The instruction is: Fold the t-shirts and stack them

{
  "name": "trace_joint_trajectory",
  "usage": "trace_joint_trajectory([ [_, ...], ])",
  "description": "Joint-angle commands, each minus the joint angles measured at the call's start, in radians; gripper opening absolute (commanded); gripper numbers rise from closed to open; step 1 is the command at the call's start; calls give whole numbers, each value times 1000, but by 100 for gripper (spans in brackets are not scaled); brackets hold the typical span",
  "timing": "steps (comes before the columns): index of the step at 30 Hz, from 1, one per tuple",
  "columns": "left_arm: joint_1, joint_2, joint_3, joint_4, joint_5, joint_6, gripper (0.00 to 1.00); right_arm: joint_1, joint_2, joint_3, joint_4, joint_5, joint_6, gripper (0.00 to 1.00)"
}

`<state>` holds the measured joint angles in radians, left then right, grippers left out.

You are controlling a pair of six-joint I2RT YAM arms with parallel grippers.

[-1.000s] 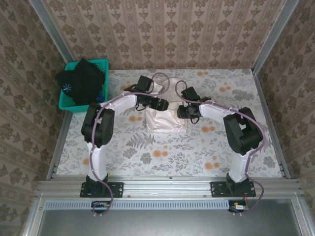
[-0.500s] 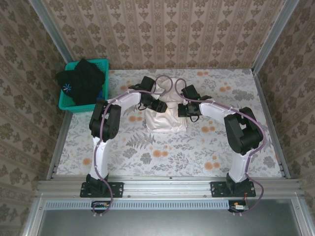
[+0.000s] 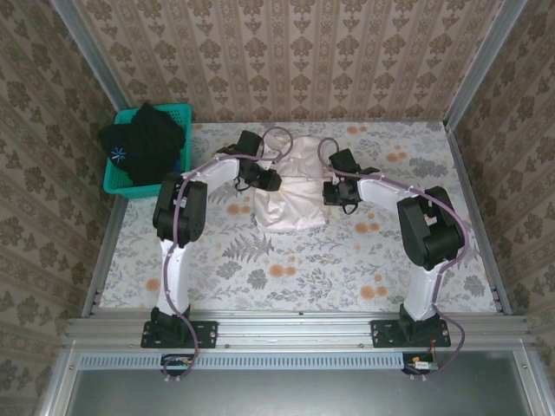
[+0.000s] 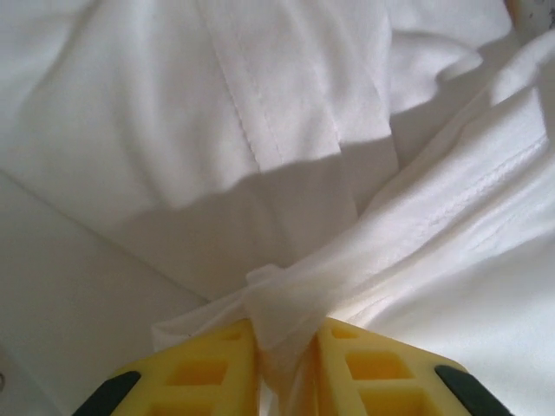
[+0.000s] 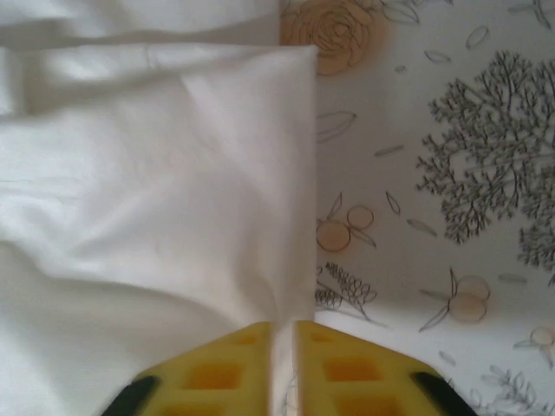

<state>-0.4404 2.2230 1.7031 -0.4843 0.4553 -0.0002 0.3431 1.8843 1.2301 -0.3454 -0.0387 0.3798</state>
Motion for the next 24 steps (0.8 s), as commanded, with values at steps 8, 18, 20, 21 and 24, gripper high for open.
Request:
trace_joint_trajectory([
  [8,-24,4,100,57,-46,-117,38,133,-204,-213,112,-67,70,37],
  [18,22,-143,-107,139,-112,-121,69,195,-167,-295,58,94,99,25],
  [20,31,-149,-132,149,-68,-98,70,195,-176,-324,72,109,113,19],
  [21,28,-149,-140,152,-51,-73,71,195,-177,-347,86,113,124,16],
  [24,12,-126,-119,112,-46,0,74,195,-156,-382,127,105,146,16],
])
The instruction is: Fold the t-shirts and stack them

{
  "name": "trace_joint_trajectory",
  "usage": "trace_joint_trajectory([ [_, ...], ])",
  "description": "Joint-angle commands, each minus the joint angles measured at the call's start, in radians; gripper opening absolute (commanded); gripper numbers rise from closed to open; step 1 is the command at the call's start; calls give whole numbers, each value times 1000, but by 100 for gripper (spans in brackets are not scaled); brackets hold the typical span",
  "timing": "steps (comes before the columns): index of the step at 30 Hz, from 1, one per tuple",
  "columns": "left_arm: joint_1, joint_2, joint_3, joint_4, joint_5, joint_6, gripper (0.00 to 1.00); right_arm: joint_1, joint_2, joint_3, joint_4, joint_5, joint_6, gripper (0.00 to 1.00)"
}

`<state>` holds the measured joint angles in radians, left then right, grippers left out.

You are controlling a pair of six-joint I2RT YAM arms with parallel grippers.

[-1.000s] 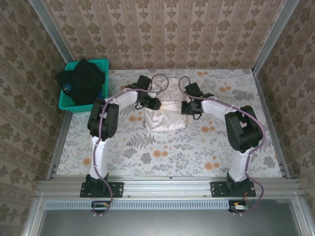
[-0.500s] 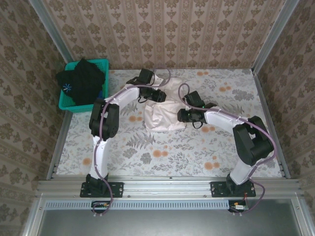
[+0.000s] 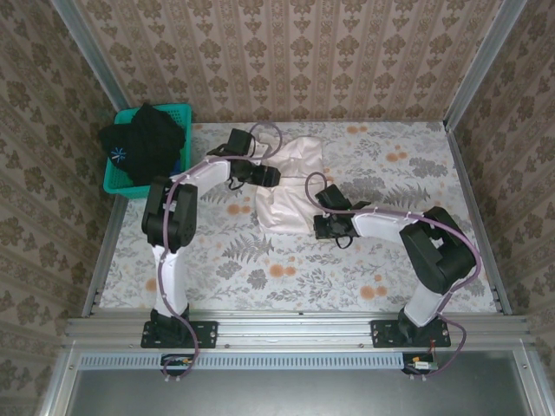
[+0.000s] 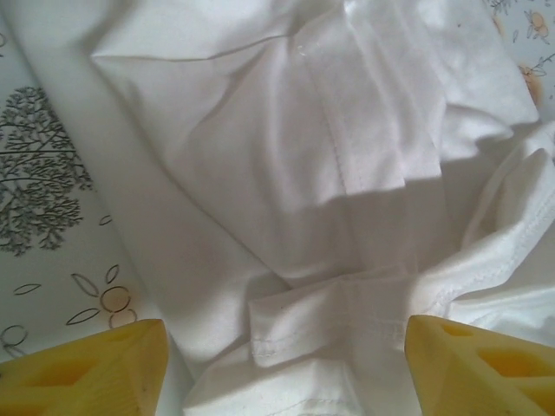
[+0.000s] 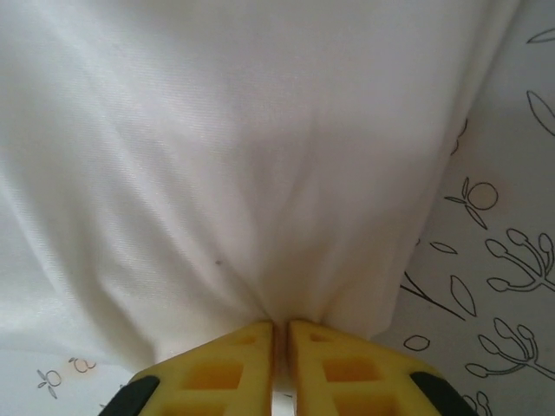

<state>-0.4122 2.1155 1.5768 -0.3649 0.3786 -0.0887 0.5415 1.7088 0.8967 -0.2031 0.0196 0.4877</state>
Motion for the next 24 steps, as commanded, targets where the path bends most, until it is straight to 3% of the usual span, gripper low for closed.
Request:
trace_joint_trajectory([
  [1,-20,-8,20,-23,31,105,74,-5,27,-49,-16,50,41,16],
  [6,-37,25,53,-34,51,164,75,-7,21,-76,-9,44,56,20],
  [8,-64,58,96,-60,33,186,61,-15,7,-86,-3,30,58,20],
  [11,-71,126,197,-133,48,214,31,-18,-10,-85,-4,30,54,21],
  [13,-80,149,230,-162,49,237,26,-22,-23,-84,-14,35,52,21],
  [16,-86,149,232,-175,15,249,25,-33,-40,-84,-22,39,48,23],
  [19,-79,121,210,-157,-4,218,17,-45,-65,-56,-57,26,34,25],
  [20,-71,97,194,-137,2,192,18,-46,-86,-35,-71,26,25,27],
  [22,-50,28,122,-52,71,127,57,-42,-126,16,-73,16,-18,34],
  [24,-6,-64,12,98,144,47,68,-40,-135,68,-58,18,-76,43],
])
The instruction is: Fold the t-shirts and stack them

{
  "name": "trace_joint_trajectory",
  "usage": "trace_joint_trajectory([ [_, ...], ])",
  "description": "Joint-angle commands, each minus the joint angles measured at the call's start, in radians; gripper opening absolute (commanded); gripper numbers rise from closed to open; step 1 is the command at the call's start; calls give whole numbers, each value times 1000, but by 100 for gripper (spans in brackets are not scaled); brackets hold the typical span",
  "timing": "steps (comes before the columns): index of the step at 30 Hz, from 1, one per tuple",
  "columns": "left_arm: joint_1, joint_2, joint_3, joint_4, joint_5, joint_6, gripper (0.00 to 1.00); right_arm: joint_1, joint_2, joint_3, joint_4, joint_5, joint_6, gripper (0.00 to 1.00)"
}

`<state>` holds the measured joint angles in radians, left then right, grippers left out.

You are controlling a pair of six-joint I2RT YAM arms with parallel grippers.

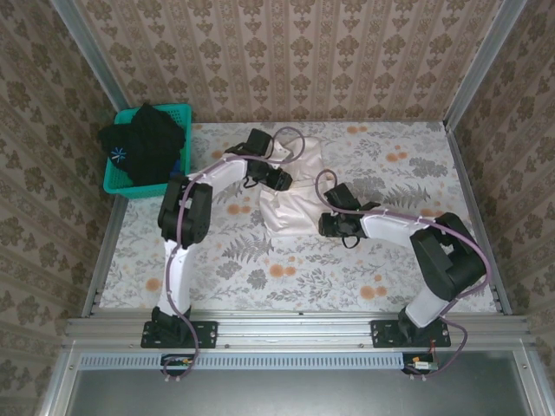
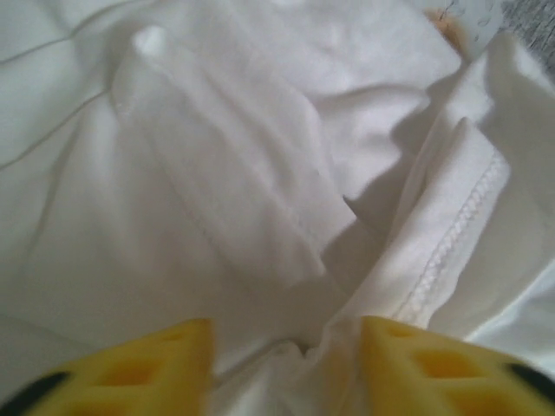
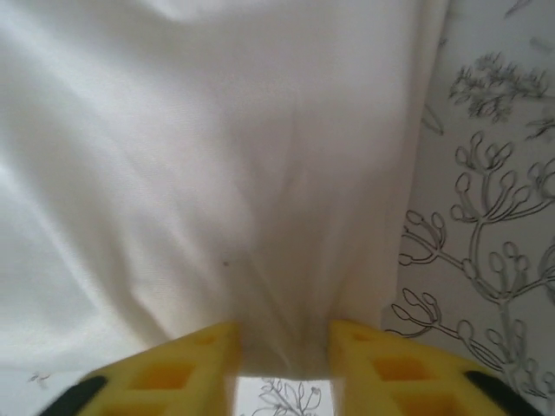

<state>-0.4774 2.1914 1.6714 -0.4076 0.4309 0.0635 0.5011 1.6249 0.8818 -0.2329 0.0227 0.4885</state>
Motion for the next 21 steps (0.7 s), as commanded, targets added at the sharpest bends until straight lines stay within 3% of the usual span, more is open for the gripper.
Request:
trace_joint_trajectory([
  [1,71,-185,-134,200,116,-133,73,-1,-38,126,-38,25,-110,44],
  [6,78,-309,-287,252,84,-74,76,-40,148,342,-64,15,-243,52],
  [9,81,-294,-317,186,27,-39,75,-62,289,493,-121,-9,-307,54],
  [15,72,-236,-337,140,35,-4,76,-64,443,649,-184,-8,-412,58],
  [18,47,-160,-271,63,-56,43,80,-67,482,698,-197,19,-435,46],
  [21,54,-131,-272,86,-42,26,79,-73,488,718,-187,42,-435,25],
])
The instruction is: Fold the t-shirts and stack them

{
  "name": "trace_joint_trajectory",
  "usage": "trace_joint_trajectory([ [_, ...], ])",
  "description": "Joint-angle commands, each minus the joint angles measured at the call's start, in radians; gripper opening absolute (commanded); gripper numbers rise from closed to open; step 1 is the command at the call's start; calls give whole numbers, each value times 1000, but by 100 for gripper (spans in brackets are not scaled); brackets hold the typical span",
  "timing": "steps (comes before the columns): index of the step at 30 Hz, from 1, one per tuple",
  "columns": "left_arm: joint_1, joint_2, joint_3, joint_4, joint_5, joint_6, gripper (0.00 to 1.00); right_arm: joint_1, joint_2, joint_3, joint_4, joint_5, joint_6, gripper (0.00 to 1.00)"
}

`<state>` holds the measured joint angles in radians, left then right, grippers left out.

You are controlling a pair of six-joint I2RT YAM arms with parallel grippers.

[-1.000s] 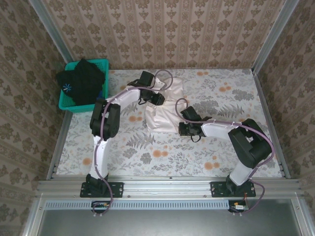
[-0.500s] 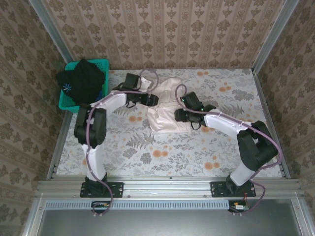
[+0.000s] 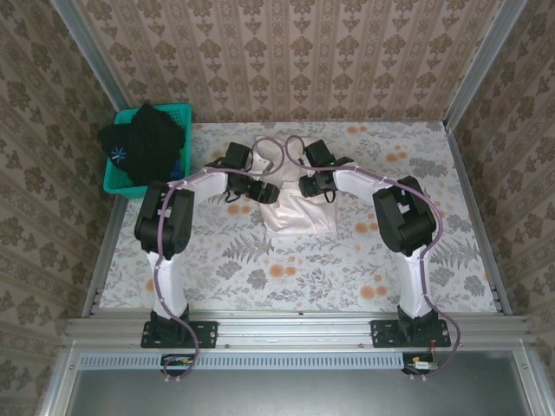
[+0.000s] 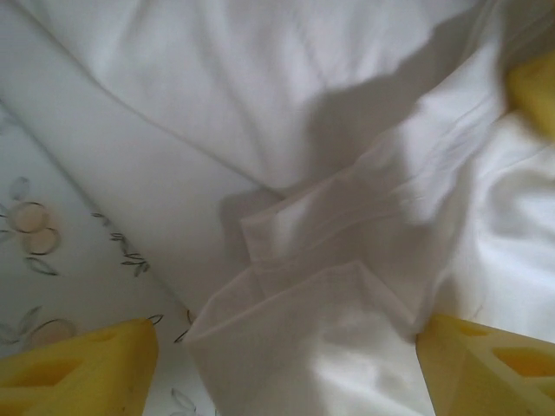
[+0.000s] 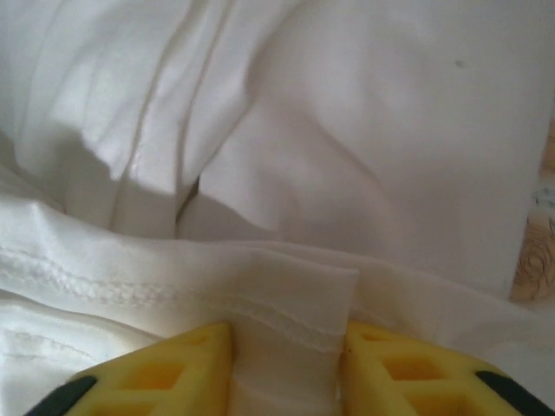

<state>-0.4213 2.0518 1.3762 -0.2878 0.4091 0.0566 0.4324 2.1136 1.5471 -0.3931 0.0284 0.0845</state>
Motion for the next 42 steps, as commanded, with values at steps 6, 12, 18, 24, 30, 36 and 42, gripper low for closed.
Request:
trace_joint_trajectory([
  [6,16,30,19,-4,8,19,66,-8,-67,24,35,69,-22,0],
  [12,43,54,41,-4,80,-18,16,-37,-95,-22,103,81,28,0],
  [18,52,-3,43,38,119,-70,5,-54,-51,-34,96,77,42,1],
  [24,47,-50,56,110,170,-102,2,-67,-45,-57,112,80,47,3],
  [30,50,6,98,211,215,-153,5,-68,-48,-89,146,57,48,7],
  [36,52,146,219,137,161,-178,46,-69,-45,-90,139,60,46,12],
  [42,58,44,109,196,75,-204,63,-52,-163,-103,52,154,89,27],
])
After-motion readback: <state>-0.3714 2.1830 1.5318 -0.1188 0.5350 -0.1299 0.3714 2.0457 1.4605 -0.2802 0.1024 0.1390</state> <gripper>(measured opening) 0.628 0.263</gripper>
